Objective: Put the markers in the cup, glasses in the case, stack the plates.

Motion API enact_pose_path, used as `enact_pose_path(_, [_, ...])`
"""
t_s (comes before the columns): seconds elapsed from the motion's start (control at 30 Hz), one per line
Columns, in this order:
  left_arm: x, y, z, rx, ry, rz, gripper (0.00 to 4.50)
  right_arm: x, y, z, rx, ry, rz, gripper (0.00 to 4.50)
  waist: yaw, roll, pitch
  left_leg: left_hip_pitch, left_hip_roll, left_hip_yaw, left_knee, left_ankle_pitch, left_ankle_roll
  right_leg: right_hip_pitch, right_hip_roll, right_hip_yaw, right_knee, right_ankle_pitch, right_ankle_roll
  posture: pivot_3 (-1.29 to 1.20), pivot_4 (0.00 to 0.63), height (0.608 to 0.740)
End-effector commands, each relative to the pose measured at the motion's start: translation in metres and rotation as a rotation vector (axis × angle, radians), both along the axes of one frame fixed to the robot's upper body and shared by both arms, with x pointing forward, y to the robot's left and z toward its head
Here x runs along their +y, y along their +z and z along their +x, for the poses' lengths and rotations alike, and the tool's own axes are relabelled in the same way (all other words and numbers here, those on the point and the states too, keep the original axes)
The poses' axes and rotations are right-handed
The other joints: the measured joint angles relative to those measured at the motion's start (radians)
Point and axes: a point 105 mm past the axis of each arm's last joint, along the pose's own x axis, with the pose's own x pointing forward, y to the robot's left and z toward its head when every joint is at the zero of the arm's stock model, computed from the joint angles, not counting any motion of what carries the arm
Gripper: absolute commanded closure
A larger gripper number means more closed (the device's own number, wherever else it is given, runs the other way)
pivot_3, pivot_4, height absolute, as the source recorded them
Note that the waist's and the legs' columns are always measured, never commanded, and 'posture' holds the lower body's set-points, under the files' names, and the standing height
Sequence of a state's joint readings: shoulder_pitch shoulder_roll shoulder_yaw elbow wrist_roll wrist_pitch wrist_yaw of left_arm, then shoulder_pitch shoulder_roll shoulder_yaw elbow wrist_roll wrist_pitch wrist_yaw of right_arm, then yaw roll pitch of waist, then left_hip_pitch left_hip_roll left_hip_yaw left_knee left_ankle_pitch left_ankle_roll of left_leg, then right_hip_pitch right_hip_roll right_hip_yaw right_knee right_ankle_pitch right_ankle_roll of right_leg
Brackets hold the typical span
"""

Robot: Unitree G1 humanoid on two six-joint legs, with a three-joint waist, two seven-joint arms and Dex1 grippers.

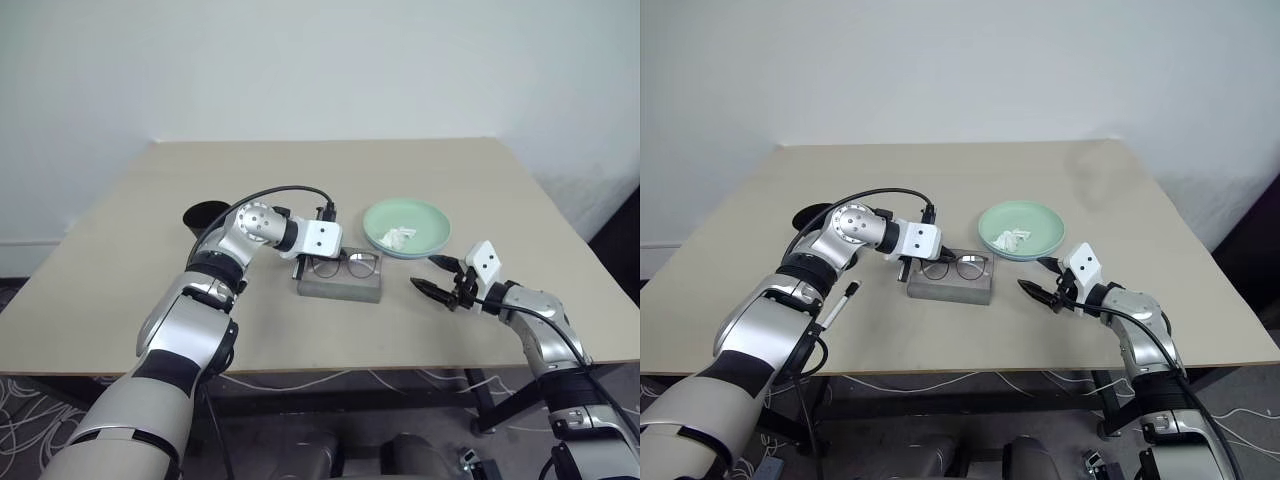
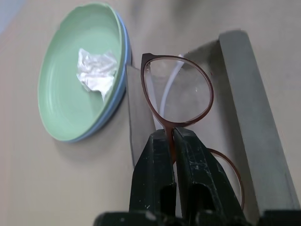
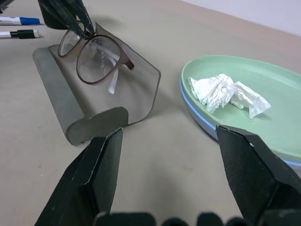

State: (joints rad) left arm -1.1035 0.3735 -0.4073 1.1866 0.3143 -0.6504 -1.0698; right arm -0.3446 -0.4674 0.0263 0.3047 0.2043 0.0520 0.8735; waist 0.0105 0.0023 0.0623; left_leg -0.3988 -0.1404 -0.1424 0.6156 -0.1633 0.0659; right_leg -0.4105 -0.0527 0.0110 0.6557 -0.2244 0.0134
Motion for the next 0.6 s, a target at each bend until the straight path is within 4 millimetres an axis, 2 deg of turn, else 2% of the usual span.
enact_pose_path(0.03, [-0.009,0.017,0.007,-0.103,-0.019,-0.018,4.48,0.0,0.021,0.004,-0.081,0.001,0.011,1.07,0.0,0.0,0.0,0.0,0.0,0.0,0.0,0.0,0.0,0.0,0.0,0.0,0.0,0.0,0.0,0.0,0.0,0.738])
enact_pose_path(0.6, [-0.007,-0.003,0.0,-0.042,-0.016,-0.016,4.48,0.002,0.02,0.004,-0.081,-0.003,0.017,1.07,0.0,0.0,0.0,0.0,0.0,0.0,0.001,0.0,0.0,0.001,0.0,-0.001,0.001,0.0,0.0,0.0,0.0,0.738])
